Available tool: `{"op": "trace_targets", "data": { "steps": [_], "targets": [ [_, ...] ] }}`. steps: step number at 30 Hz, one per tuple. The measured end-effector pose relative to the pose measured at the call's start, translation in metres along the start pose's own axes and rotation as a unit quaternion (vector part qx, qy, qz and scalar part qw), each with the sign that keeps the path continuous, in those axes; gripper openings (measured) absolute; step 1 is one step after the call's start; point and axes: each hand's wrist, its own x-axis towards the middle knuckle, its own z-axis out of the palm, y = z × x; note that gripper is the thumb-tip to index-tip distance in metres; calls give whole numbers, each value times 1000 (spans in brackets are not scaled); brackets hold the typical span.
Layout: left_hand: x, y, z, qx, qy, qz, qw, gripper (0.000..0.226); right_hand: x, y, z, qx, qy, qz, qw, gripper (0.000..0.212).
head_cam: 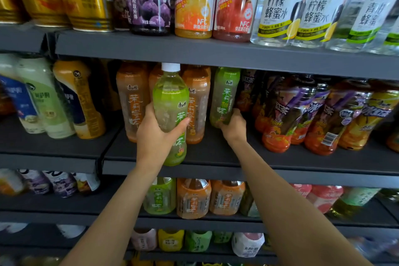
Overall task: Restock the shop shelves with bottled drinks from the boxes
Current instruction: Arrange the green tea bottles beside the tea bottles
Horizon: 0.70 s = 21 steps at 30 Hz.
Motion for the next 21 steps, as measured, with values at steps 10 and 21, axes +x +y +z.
{"op": "trace_targets", "data": {
  "steps": [10,21],
  "targets": [
    [0,-1,5,1,7,10,1000,61,-20,14,-15,-46,86,27,995,43],
    [1,-4,5,-1,7,18,1000,60,-6,15,-13,-52,113,75,989,61]
  ]
}}
